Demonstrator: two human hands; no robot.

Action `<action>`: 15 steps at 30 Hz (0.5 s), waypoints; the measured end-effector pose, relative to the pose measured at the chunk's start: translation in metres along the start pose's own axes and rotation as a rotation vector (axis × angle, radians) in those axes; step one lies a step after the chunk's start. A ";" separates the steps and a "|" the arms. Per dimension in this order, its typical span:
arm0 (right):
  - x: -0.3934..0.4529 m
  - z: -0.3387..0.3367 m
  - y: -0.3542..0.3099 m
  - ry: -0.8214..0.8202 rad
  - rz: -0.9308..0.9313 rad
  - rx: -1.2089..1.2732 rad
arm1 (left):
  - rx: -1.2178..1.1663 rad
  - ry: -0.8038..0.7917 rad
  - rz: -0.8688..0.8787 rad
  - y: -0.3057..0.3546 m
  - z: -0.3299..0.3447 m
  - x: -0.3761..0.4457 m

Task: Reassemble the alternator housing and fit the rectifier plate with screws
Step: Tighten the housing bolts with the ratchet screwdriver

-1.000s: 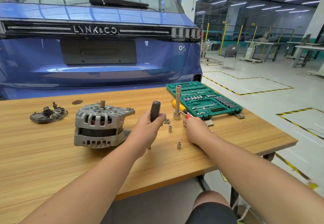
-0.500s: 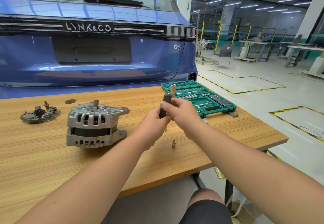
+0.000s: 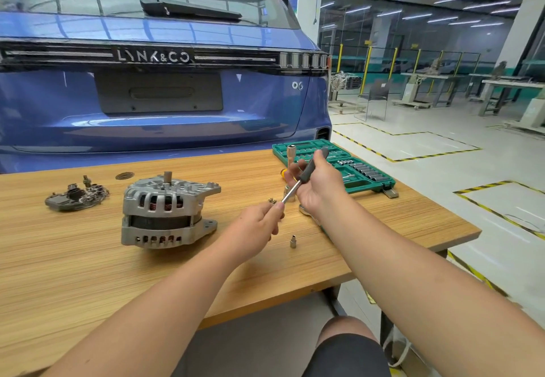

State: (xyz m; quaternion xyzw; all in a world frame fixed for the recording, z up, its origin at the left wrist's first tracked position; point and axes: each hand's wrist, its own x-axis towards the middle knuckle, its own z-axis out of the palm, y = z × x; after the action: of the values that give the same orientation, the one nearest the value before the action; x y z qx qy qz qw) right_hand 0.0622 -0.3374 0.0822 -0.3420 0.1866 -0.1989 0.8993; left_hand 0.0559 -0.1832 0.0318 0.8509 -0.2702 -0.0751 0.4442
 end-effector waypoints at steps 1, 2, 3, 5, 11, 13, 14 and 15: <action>-0.001 0.000 0.002 0.006 0.008 0.017 | -0.008 -0.004 -0.004 0.002 0.000 0.000; -0.002 0.001 0.003 0.015 0.013 0.029 | 0.004 -0.013 -0.002 0.005 0.000 0.001; -0.003 0.002 0.003 0.027 0.014 0.038 | 0.032 -0.023 0.007 0.006 0.000 0.000; -0.002 0.003 0.002 0.059 0.016 0.061 | 0.107 -0.018 0.029 0.008 0.001 0.001; 0.003 0.007 -0.007 0.167 0.059 0.080 | 0.216 0.067 0.042 0.016 0.005 0.008; 0.007 0.011 -0.010 0.188 0.057 0.096 | 0.206 0.096 0.049 0.020 0.006 0.011; 0.009 0.014 -0.010 0.189 0.052 0.105 | 0.204 0.110 0.052 0.023 0.005 0.013; 0.012 0.015 -0.011 0.189 0.051 0.112 | 0.202 0.124 0.054 0.024 0.004 0.015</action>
State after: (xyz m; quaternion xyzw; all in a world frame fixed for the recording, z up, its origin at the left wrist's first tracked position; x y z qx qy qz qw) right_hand 0.0767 -0.3425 0.0981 -0.2662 0.2677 -0.2175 0.9001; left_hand 0.0570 -0.2053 0.0504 0.8869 -0.2711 0.0171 0.3737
